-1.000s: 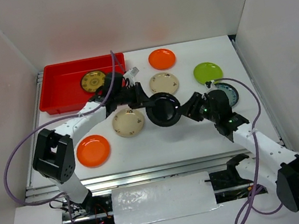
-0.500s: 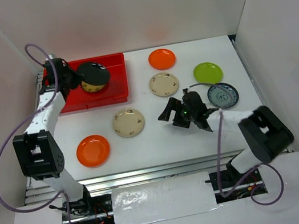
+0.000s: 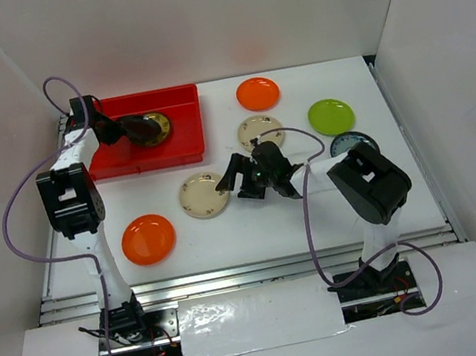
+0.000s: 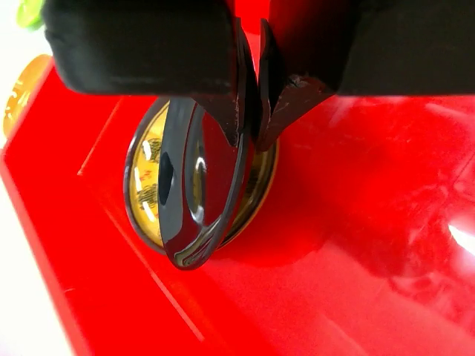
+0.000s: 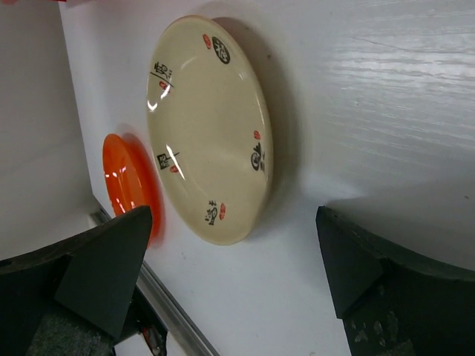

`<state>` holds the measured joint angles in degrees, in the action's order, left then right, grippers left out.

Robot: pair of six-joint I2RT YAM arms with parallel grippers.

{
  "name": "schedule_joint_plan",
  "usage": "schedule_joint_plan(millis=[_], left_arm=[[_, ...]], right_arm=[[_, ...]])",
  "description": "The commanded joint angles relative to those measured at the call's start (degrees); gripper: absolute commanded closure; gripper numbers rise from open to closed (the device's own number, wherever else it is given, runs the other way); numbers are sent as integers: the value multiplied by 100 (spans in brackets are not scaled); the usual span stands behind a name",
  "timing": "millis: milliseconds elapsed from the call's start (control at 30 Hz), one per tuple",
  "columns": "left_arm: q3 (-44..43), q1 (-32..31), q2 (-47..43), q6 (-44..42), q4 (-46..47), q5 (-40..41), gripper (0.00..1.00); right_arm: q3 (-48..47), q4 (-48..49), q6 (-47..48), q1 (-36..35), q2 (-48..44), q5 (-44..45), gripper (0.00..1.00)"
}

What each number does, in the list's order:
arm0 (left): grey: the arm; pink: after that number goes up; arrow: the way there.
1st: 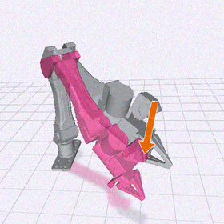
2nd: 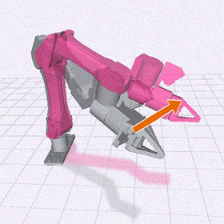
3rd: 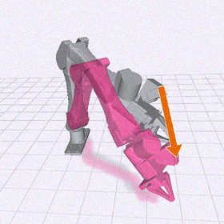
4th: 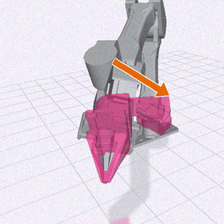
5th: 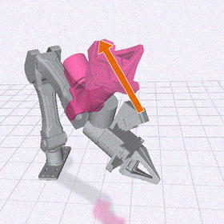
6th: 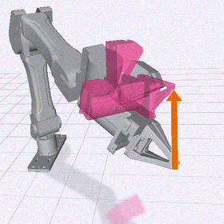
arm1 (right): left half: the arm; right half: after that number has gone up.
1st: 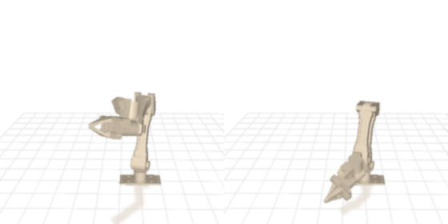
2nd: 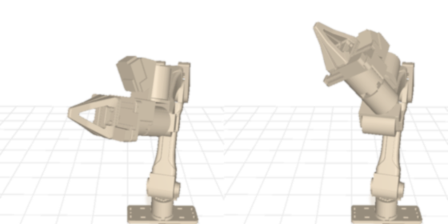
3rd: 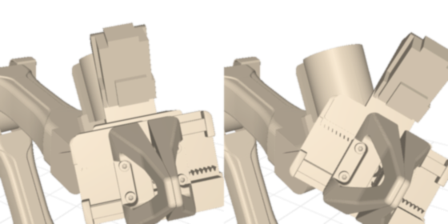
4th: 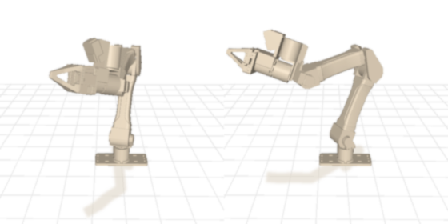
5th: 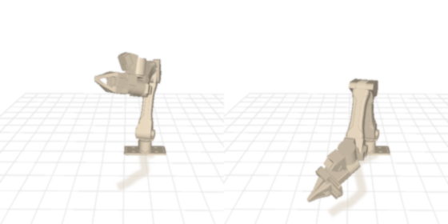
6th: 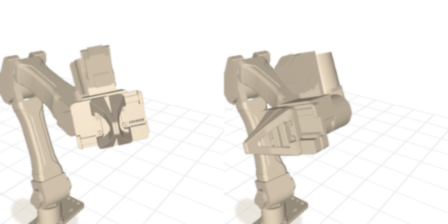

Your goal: Place the plates into the plastic bin on the countertop

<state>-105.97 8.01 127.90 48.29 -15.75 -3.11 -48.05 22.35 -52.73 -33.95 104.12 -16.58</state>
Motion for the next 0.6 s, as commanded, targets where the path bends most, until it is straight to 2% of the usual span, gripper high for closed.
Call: schedule_joint_plan(millis=[0,100,267,367,467,500,533,567], left_arm=[[-65,16,-177,22,308,-321,100],[-64,-1,-38,-22,406,-488,96],[-344,16,340,-66,388,-865,96],[-529,8,525,-66,257,-910,91],[-696,-28,666,-57,29,-910,59],[-740,-54,675,-66,-50,-858,39],[-793,-54,649,-83,-103,-814,32],[-811,-97,623,-127,-261,-683,1]], right_arm=[[-353,-273,8,-129,249,101,0],[-459,-712,-79,-217,311,593,0],[-327,-846,-378,-217,153,910,0],[-372,-978,-405,-234,161,902,0],[-450,-1083,-414,-252,206,867,0],[-529,-1171,-396,-269,223,893,0],[-573,-1232,-387,-287,249,919,0],[-669,-1346,-378,-313,267,928,0]])
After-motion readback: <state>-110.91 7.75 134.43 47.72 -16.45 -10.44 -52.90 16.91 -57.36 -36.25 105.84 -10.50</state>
